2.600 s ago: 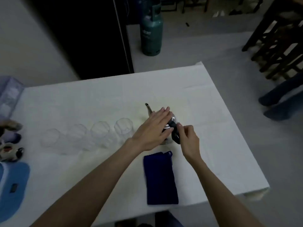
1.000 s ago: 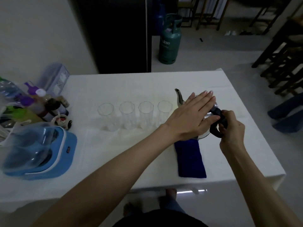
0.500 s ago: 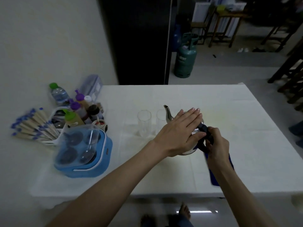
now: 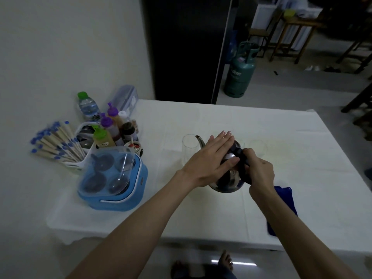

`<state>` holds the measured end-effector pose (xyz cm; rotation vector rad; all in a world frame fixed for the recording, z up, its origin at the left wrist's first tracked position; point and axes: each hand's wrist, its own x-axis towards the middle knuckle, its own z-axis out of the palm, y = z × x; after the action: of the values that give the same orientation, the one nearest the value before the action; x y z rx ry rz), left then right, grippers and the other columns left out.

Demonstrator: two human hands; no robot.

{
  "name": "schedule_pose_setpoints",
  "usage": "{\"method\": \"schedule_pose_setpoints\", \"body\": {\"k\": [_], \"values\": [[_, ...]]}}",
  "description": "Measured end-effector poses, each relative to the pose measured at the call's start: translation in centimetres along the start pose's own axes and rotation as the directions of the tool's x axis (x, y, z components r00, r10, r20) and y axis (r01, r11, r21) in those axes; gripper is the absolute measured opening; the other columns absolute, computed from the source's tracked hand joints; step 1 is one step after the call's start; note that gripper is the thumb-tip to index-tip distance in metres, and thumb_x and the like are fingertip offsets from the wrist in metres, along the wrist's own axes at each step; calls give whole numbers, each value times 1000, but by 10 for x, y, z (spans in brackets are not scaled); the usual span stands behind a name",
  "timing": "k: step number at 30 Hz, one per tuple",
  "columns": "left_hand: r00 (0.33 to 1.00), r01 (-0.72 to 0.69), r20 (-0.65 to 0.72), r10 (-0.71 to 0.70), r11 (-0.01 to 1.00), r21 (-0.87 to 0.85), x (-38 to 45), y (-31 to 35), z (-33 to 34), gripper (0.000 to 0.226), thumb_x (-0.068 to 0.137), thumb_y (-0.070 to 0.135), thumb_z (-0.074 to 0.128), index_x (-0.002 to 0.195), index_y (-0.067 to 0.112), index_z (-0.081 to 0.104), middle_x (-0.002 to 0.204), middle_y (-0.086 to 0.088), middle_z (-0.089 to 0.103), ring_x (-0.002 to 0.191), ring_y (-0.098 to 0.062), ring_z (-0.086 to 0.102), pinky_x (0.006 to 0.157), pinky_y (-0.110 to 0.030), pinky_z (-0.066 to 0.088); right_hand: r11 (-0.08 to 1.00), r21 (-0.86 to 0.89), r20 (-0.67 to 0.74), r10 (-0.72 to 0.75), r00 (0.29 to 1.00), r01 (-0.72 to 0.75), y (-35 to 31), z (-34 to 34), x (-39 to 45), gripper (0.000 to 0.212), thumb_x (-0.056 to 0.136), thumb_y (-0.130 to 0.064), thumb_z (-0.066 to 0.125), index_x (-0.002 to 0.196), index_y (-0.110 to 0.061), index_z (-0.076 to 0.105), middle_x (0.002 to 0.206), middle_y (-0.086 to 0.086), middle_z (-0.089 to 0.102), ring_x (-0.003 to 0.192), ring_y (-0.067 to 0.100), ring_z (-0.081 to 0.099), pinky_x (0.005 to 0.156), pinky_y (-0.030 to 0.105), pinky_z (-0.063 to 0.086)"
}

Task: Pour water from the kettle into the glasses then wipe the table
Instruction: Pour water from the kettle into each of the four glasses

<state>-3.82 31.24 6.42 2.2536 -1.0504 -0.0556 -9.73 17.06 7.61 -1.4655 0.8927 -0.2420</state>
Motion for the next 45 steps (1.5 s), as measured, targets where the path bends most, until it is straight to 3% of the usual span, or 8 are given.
{"method": "schedule_pose_setpoints", "body": {"k": [2, 6, 21, 26, 30, 39, 45], "values": [[1000, 27, 10, -27, 999, -37, 0, -2, 1, 65, 103, 48, 31, 155, 10, 19, 164, -1, 12, 150, -5, -2, 123, -34, 1, 999, -44, -12, -9, 1000, 9, -2, 2, -1, 37, 69, -50, 68, 57, -15, 67, 66, 2, 69, 78, 26, 68, 81, 50, 58], [998, 50, 37, -48, 996, -67, 1, -8, 3, 65, 103, 49, 30, 155, 13, 18, 164, 1, 11, 150, -4, -2, 122, -34, -2, 994, -106, -24, -30, 999, 28, -4, 3, 1, 37, 74, -50, 70, 57, -17, 68, 65, 2, 70, 85, 32, 71, 86, 53, 58], [996, 87, -15, -90, 988, -125, 8, -12, 6, 63, 103, 48, 30, 155, 14, 22, 164, 1, 15, 150, -5, 2, 122, -28, -2, 974, -217, 18, -59, 998, 61, -16, 3, 11, 42, 76, -55, 68, 65, -14, 71, 74, 5, 74, 85, 29, 71, 89, 49, 57], [994, 66, -89, -70, 996, -55, 8, -6, 5, 61, 103, 46, 33, 152, 10, 29, 161, -3, 25, 148, -11, 16, 120, -24, 2, 967, -242, 28, -75, 997, 79, -19, 1, 12, 42, 79, -55, 67, 66, -15, 71, 75, 5, 74, 86, 30, 71, 89, 48, 57], [991, 71, -108, -75, 997, -38, 6, 0, 5, 61, 103, 45, 34, 152, 11, 29, 161, -3, 24, 148, -10, 16, 115, -14, -1, 965, -250, 38, -79, 996, 85, -19, -2, 11, 42, 76, -57, 68, 69, -16, 72, 79, 6, 75, 86, 30, 72, 90, 50, 57], [990, 90, -111, -92, 996, -23, 4, 6, 5, 67, 101, 51, 28, 154, 11, 24, 162, -3, 20, 149, -10, 13, 118, -19, 2, 960, -256, 43, -104, 994, 112, -27, -4, 7, 43, 81, -54, 68, 69, -13, 72, 75, 4, 72, 85, 29, 70, 82, 42, 56], [986, 99, -135, -102, 995, -29, 6, 10, 6, 66, 101, 51, 27, 154, 11, 24, 162, -3, 21, 149, -10, 13, 118, -18, 0, 952, -277, 57, -117, 992, 128, -31, -5, 8, 44, 80, -55, 68, 70, -13, 73, 78, 6, 74, 85, 29, 70, 83, 44, 56]]}}
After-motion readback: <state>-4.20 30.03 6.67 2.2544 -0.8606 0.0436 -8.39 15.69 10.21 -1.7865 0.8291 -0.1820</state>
